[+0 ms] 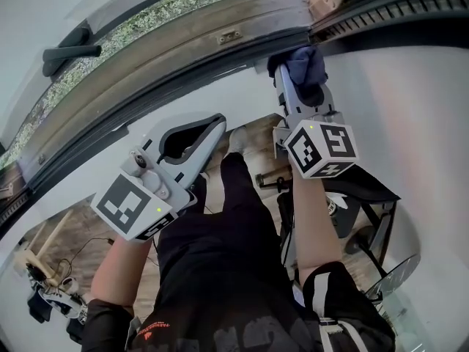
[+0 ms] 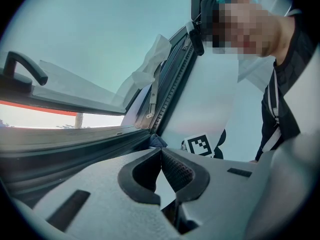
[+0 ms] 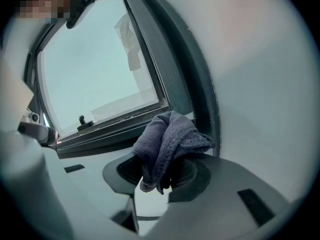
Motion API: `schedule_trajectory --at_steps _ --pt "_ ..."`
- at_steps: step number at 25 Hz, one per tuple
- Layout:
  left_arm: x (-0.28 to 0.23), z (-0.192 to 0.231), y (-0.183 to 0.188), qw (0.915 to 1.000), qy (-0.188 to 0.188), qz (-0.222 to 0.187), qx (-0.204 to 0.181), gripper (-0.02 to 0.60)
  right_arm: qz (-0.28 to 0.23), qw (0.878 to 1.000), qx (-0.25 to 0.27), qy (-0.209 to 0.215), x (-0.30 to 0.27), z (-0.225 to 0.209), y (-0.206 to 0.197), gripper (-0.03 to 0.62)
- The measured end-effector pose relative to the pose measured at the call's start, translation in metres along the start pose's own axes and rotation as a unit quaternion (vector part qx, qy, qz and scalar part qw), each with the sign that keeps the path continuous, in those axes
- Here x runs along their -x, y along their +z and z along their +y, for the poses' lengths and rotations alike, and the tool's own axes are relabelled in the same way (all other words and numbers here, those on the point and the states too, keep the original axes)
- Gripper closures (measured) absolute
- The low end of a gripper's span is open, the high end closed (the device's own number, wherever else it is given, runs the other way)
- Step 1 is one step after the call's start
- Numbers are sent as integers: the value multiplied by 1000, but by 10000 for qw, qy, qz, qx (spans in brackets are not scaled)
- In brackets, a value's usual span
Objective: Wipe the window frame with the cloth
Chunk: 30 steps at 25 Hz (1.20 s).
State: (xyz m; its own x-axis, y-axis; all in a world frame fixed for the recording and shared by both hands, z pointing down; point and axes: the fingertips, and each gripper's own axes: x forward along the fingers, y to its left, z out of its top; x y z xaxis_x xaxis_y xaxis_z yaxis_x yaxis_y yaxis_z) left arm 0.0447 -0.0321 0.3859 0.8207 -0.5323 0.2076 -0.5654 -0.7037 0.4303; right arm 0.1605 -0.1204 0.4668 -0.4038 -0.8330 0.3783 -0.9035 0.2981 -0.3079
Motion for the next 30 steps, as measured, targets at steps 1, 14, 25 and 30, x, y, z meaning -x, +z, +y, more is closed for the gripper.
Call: schedule_trajectory --at_steps 1,14,25,30 --pt "2 1 0 10000 12 -7 1 561 10 10000 11 24 0 4 -1 480" --pt "35 7 0 9998 151 -147 32 561 143 9997 83 199 -2 41 -12 480" --pt "70 12 1 9993 288 -252 28 561 250 9989 146 357 -2 79 -25 480" --pt "87 14 0 9988 365 -319 42 561 298 9985 179 418 -3 95 -31 480"
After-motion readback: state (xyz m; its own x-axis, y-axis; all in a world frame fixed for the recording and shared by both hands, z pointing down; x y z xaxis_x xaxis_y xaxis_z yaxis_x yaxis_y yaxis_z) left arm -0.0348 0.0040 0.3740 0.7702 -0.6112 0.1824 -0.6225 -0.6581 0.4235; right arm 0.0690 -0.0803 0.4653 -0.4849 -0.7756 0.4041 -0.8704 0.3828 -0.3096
